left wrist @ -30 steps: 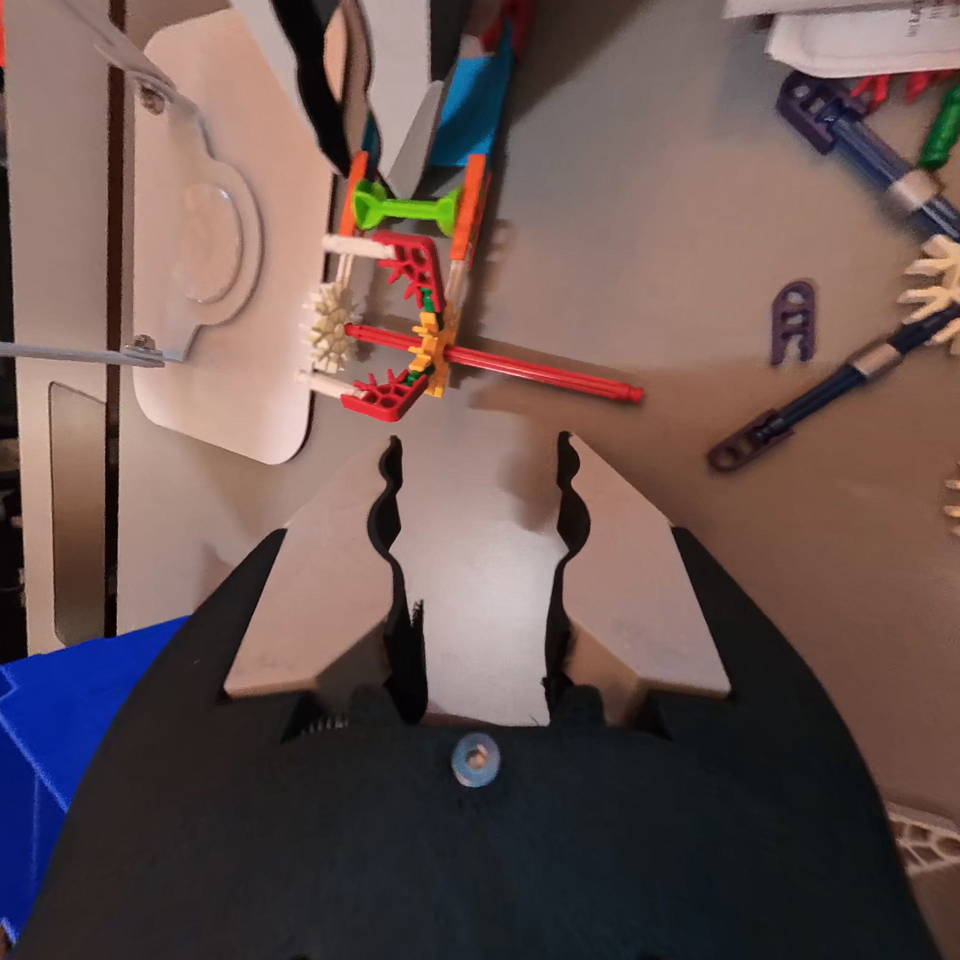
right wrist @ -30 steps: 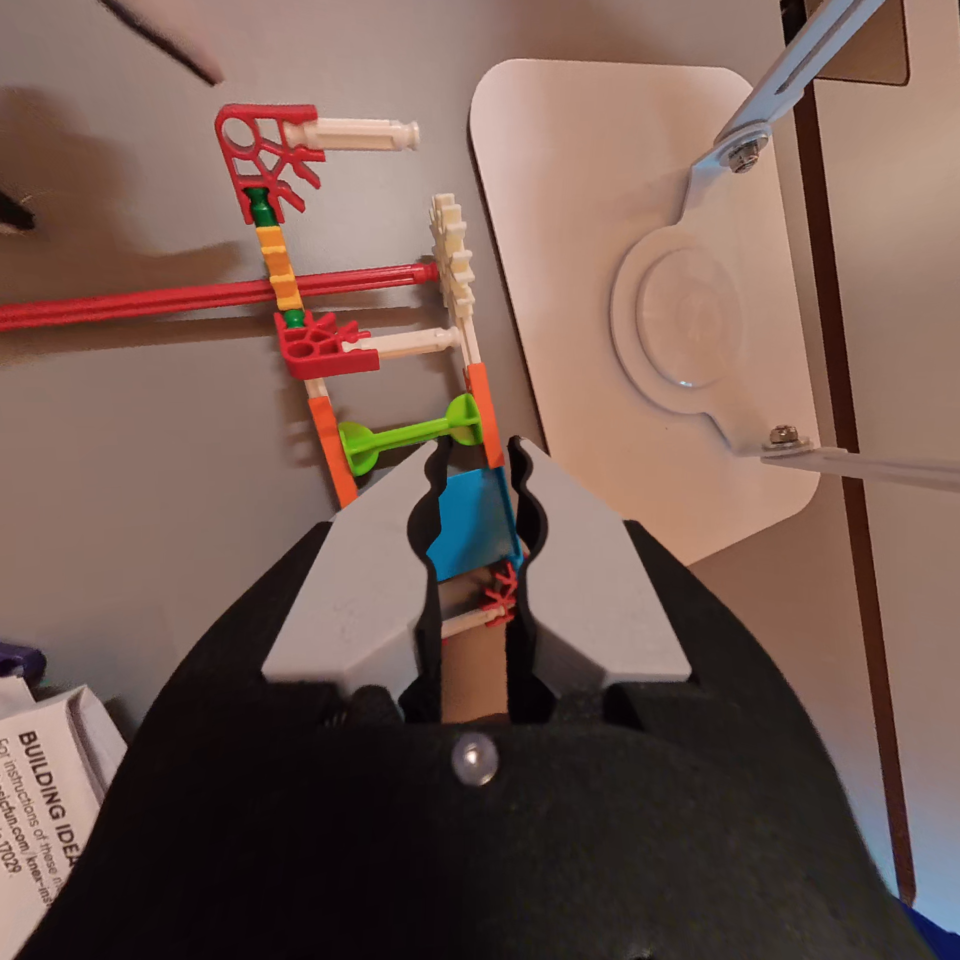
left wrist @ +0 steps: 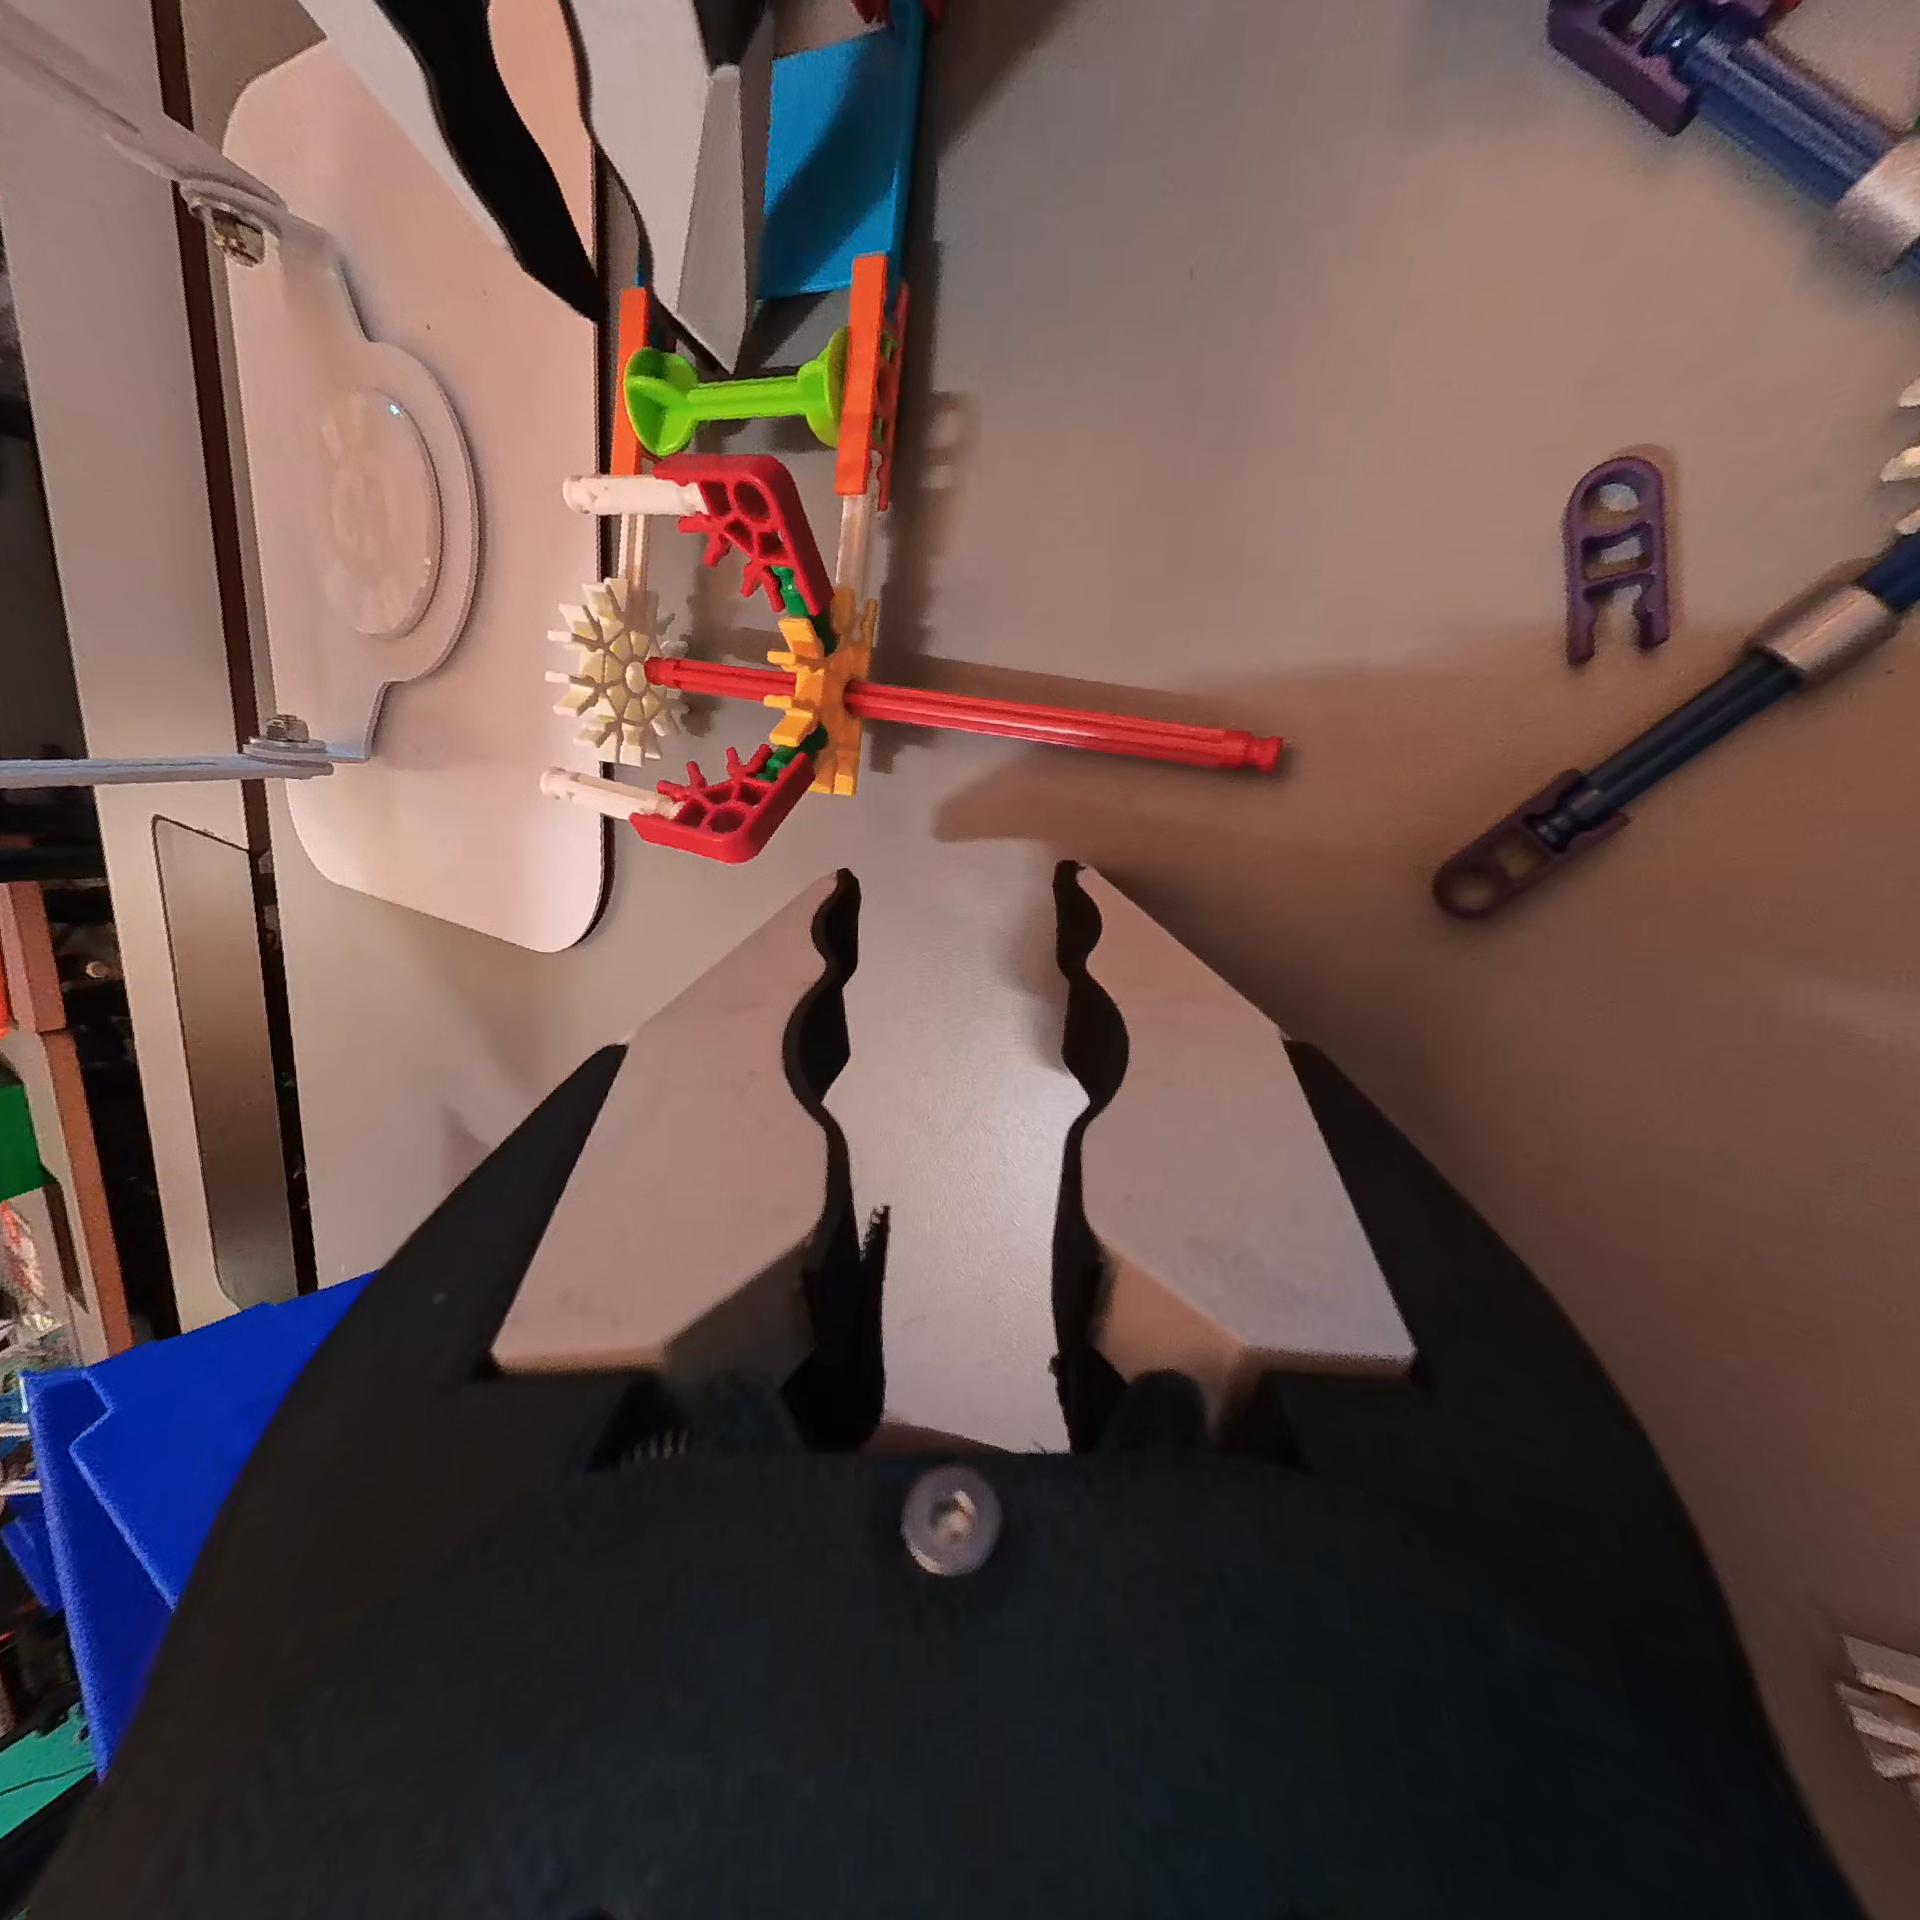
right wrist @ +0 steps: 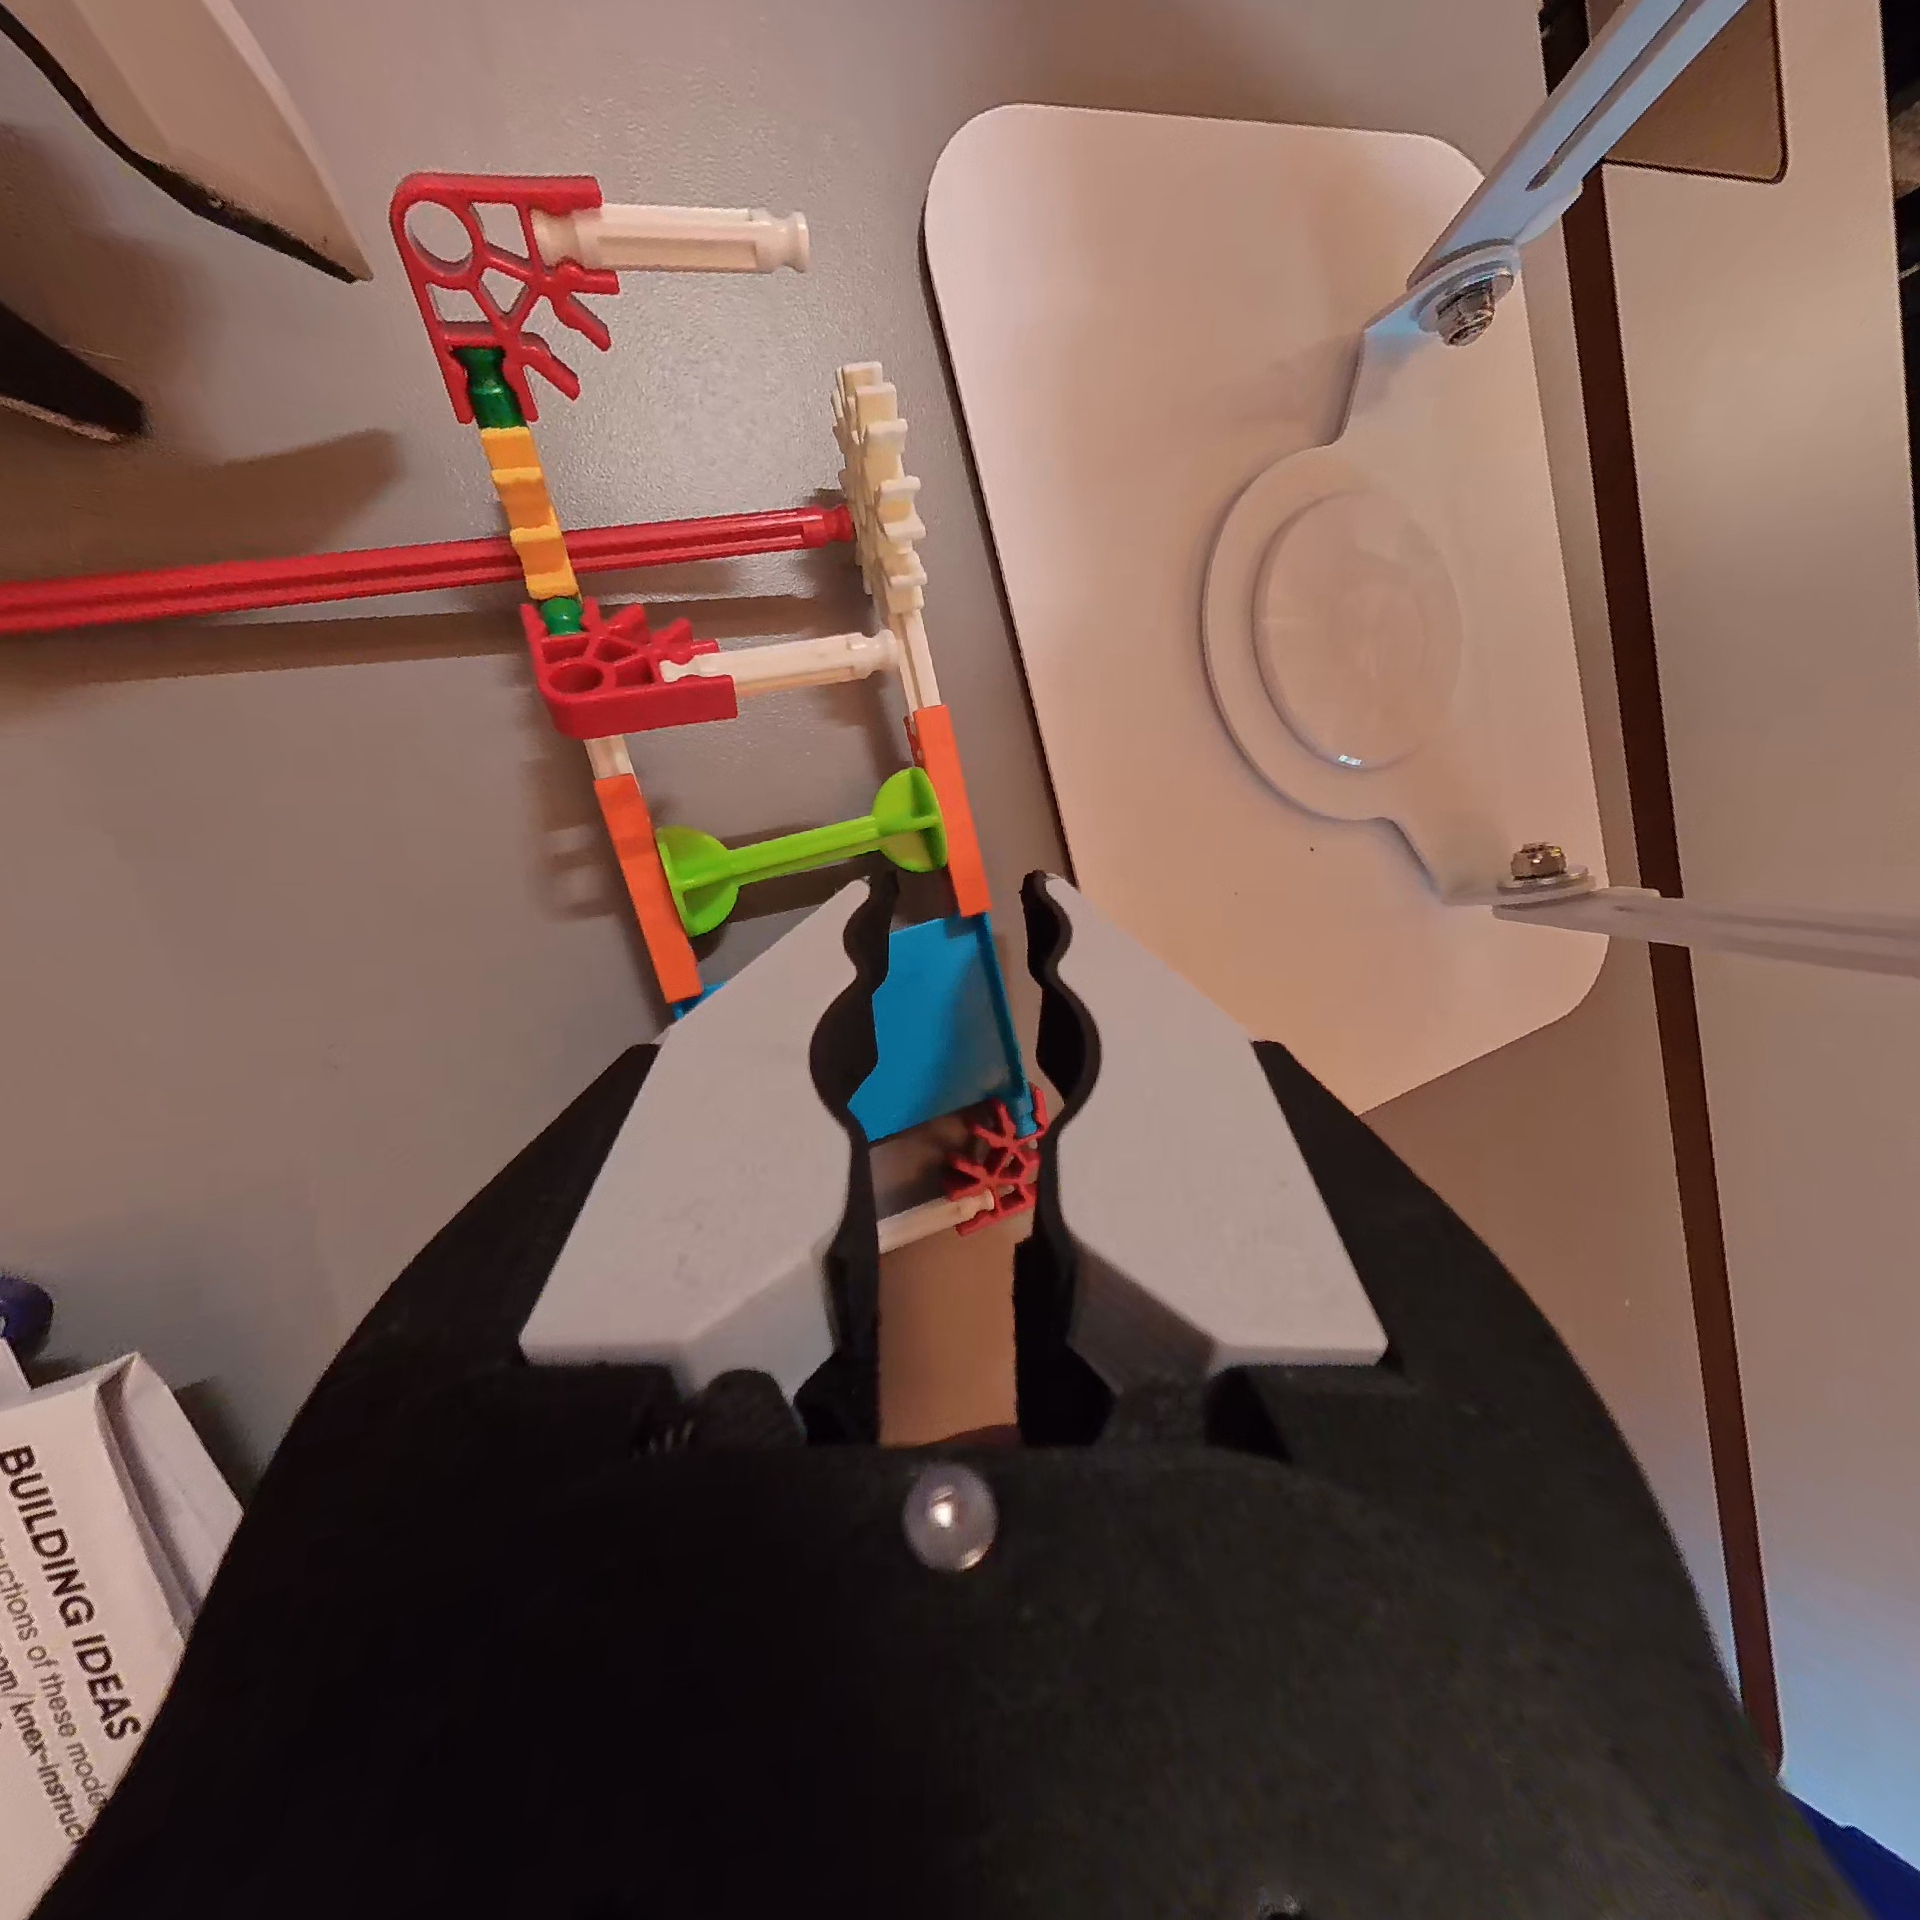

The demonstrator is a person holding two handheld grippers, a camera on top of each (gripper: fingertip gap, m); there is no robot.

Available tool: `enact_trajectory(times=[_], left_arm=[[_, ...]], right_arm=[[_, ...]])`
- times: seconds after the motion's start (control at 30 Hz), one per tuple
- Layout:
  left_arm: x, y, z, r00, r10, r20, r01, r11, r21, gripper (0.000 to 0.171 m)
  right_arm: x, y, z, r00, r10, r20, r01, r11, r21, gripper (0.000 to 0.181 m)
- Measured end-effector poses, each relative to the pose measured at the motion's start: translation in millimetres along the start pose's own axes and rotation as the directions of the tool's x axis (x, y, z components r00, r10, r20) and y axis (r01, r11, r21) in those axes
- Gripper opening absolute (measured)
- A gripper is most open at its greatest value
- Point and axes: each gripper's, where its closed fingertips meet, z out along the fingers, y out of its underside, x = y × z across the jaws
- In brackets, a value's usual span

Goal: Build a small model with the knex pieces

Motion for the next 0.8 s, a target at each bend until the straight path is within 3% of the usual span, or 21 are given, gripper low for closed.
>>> enact_trajectory(times=[0.8], left_arm=[[-1.1, 0.5, 3.6, 1.0, -0.002, 0.001, 0.002, 1.0, 0.002, 0.026]], right_arm=[[-1.4, 2.8, 1.8, 1.0, -0.007, 0.007, 0.007, 1.0, -0.007, 0.023]])
